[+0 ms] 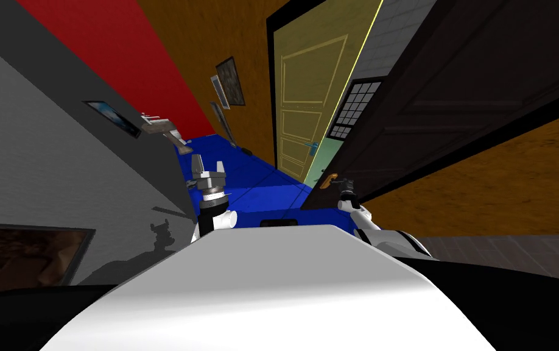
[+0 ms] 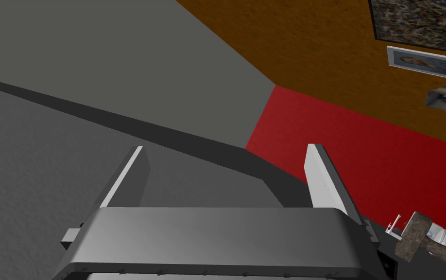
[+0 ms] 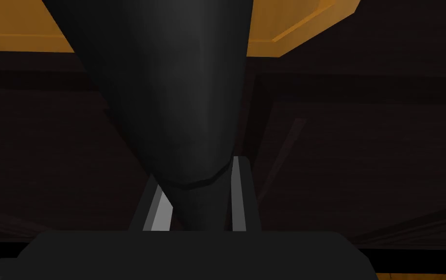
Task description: Pull the door open
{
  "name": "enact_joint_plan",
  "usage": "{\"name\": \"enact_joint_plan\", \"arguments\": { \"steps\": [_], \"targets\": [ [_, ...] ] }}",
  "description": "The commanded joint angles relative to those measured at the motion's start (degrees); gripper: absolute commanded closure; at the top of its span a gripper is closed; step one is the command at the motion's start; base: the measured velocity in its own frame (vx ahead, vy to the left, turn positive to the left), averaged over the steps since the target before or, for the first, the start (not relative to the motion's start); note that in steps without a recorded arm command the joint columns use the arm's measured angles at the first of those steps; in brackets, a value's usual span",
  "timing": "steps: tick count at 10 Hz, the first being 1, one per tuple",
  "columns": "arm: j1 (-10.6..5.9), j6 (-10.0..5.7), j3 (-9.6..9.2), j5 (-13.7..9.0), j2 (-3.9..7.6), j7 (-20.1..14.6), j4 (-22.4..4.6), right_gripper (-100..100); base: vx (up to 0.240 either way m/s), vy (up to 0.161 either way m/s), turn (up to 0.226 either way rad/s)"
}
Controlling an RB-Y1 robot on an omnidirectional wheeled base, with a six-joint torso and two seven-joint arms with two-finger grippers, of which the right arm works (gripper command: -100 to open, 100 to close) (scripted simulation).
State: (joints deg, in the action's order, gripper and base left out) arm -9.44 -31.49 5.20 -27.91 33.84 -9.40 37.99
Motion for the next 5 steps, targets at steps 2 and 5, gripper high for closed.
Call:
{"name": "enact_joint_plan", "arguments": {
  "steps": [2,5],
  "targets": [
    [0.0,-0.21,0.21,-0.06,0.41,-0.05,-0.18,100,-0.239,-0.024,0.029],
    [0.01,-0.28,-0.04,-0.01,0.45,-0.25,-0.15,100,-0.211,-0.026,0.038]
  ]
}}
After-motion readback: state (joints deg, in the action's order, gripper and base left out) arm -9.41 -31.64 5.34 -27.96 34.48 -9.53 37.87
